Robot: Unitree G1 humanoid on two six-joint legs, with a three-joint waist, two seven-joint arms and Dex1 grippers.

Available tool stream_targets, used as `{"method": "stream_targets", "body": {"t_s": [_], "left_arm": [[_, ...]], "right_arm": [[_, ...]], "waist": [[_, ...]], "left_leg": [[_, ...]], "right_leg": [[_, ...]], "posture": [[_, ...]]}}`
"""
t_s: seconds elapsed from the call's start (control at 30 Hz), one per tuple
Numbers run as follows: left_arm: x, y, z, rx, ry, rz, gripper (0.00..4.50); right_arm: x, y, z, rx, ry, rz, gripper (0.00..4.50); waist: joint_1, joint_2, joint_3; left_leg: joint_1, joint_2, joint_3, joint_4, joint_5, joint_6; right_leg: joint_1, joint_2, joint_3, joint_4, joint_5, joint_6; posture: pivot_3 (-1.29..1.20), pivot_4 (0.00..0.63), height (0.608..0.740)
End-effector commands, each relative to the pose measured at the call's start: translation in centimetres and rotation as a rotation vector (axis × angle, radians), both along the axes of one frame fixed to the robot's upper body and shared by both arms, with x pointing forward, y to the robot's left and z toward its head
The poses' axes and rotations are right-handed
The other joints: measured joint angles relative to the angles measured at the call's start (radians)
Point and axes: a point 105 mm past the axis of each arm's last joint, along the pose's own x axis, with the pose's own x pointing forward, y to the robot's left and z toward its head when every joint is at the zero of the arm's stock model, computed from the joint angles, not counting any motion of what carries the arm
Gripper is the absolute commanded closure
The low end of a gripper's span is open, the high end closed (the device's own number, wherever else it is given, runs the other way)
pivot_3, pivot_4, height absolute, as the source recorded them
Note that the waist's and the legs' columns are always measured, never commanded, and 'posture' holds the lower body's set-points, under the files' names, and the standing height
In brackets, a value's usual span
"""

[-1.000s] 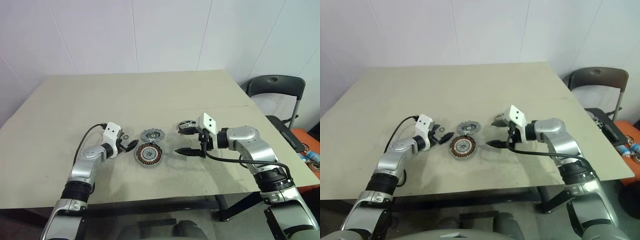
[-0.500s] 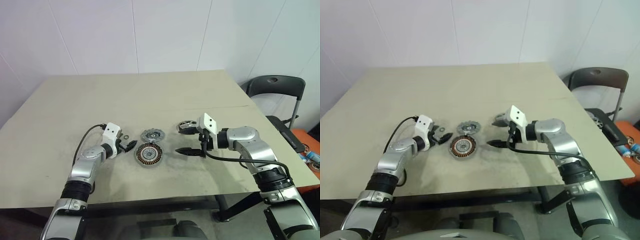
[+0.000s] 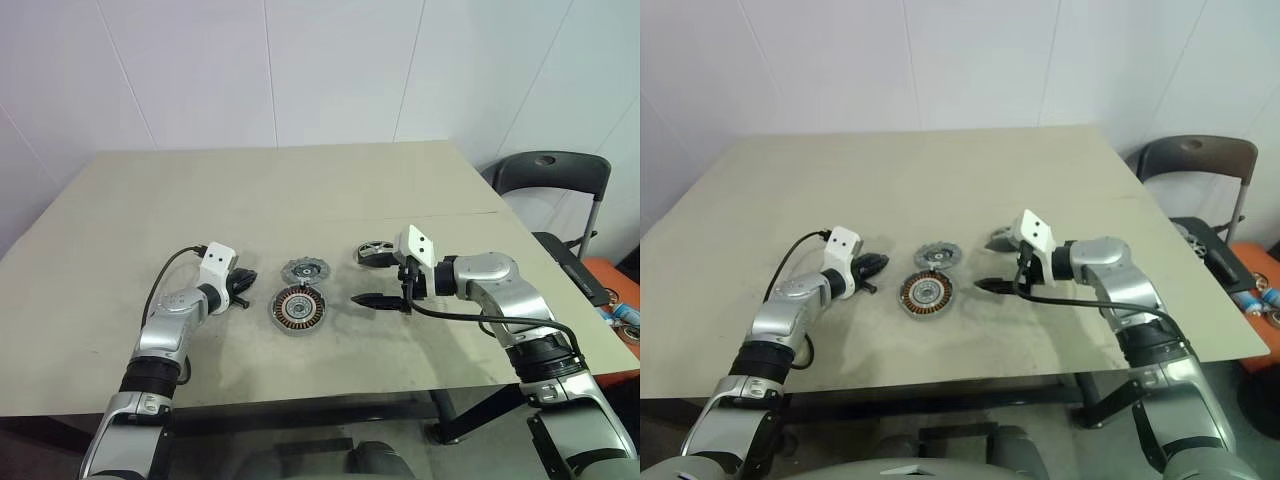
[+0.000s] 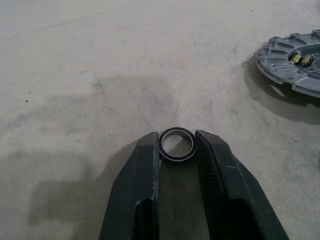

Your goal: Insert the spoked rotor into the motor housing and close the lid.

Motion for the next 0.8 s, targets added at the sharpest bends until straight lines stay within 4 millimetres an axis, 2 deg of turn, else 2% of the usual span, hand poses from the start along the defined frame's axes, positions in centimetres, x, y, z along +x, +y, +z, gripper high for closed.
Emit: {"method": "stream_targets", "body": {"t_s": [0.03, 0.17, 0.3, 0.4, 0.5, 0.63, 0.8], "left_arm": [[-0.6, 0.0, 0.5, 0.002, 0.002, -0.035, 3.76], [-1.9, -0.7, 3.7, -0.022, -0.065, -0.172, 3.76], [-5.4, -2.4, 7.4, -0.104, -0.074, -0.442, 3.76], [-7.5, -3.4, 8.8, -0.126, -0.045, -0.605, 3.76], [-8.7, -4.3, 9.4, -0.148, -0.003, -0.725, 3.76], [-9.0, -4.9, 8.9, -0.087, 0.029, -0.826, 3.76], [-7.5, -5.9, 8.6, -0.043, -0.001, -0.905, 3.76]], "right_arm": [[0.5, 0.1, 1.8, 0.026, -0.064, 0.002, 0.14], [0.4, -0.1, 1.8, 0.024, -0.061, -0.001, 0.14], [0.4, -0.3, 1.6, 0.021, -0.053, -0.006, 0.14], [0.5, -0.3, 1.5, 0.021, -0.052, -0.007, 0.14], [0.6, -0.2, 1.5, 0.022, -0.06, -0.009, 0.14], [0.7, 0.0, 1.6, 0.024, -0.065, -0.007, 0.14], [0.5, -0.1, 1.6, 0.026, -0.072, -0.013, 0.14]], "waist": [[0.0, 0.0, 0.0], [-0.005, 0.0, 0.0], [-0.004, 0.0, 0.0], [-0.003, 0.0, 0.0], [-0.005, 0.0, 0.0], [-0.005, 0.0, 0.0], [-0.005, 0.0, 0.0]], "left_leg": [[0.0, 0.0, 0.0, 0.0, 0.0, 0.0], [-0.001, 0.001, 0.0, 0.0, 0.0, 0.0], [-0.002, 0.001, 0.0, 0.0, 0.0, 0.0], [-0.001, 0.001, 0.0, 0.0, 0.0, 0.0], [-0.001, 0.001, 0.0, 0.0, 0.0, 0.0], [0.0, 0.001, 0.001, 0.0, 0.0, 0.0], [0.0, 0.002, 0.001, 0.0, 0.0, 0.0]], "right_leg": [[0.0, 0.0, 0.0, 0.0, 0.0, 0.0], [-0.001, 0.0, 0.001, -0.001, 0.0, 0.0], [-0.001, -0.001, 0.001, 0.0, 0.0, 0.0], [-0.001, 0.0, 0.001, 0.0, 0.0, 0.0], [0.0, 0.001, 0.001, 0.0, 0.0, 0.0], [0.0, 0.004, 0.001, -0.001, 0.0, 0.0], [0.0, 0.008, 0.002, -0.001, 0.0, 0.0]], "posture": [[0.0, 0.0, 0.74], [0.0, 0.0, 0.74], [0.0, 0.0, 0.74], [0.0, 0.0, 0.74], [0.0, 0.0, 0.74], [0.0, 0.0, 0.74], [0.0, 0.0, 0.74]]}}
